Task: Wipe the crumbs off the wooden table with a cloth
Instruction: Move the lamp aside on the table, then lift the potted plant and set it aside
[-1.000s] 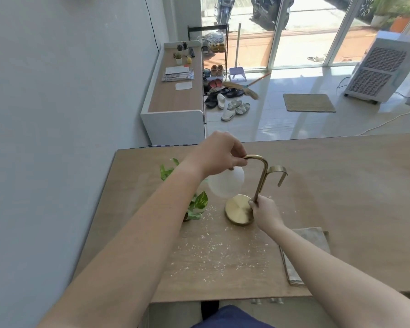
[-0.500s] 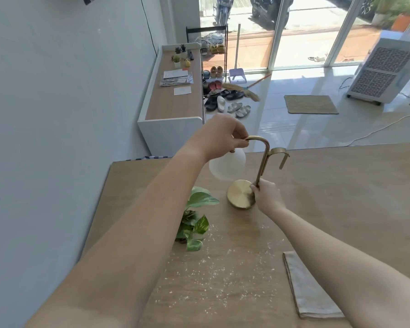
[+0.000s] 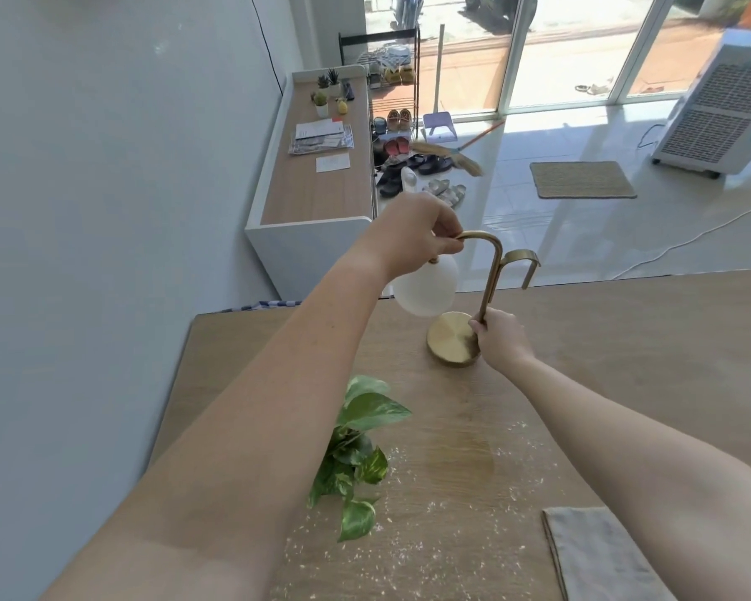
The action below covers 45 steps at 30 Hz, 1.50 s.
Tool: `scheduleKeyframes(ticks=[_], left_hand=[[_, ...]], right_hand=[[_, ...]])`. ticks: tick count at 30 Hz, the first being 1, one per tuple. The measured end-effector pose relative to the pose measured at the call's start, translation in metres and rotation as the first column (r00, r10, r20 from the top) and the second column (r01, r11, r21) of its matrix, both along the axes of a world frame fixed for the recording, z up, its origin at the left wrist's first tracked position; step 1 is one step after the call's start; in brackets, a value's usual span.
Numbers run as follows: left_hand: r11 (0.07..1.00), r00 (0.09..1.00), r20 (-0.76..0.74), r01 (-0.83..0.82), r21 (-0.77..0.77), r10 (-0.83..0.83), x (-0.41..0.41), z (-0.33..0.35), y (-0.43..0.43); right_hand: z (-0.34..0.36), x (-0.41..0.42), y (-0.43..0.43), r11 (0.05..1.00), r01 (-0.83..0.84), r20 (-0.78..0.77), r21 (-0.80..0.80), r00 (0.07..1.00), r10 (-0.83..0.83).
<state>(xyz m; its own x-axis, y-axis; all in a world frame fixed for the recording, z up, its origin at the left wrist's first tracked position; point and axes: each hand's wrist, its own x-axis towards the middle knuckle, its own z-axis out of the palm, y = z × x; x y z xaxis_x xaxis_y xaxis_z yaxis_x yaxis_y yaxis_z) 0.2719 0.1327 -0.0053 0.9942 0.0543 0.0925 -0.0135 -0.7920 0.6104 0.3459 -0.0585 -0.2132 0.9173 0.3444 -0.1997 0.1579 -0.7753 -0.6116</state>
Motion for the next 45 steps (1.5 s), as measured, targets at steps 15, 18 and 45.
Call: scheduleKeyframes(ticks=[15,18,45], left_hand=[[0.998,0.998,0.0,-0.065,0.005,0.065,0.006,-0.01,0.006],[0.993,0.994,0.013,-0.11,-0.032,0.11,-0.002,-0.009,0.006],[0.419,0.62,-0.213,-0.706,-0.572,0.755,-0.379,-0.115,0.002]], right_hand=[[-0.011,0.001,0.008,0.998,0.016,-0.108,0.056,0.994,-0.01],[-0.001,-0.009,0.001,0.995,0.064,-0.137,0.083,0.989,-0.052],[-0.001,-0.268,-0.046,0.929,-0.207,-0.348,0.306,0.884,0.311]])
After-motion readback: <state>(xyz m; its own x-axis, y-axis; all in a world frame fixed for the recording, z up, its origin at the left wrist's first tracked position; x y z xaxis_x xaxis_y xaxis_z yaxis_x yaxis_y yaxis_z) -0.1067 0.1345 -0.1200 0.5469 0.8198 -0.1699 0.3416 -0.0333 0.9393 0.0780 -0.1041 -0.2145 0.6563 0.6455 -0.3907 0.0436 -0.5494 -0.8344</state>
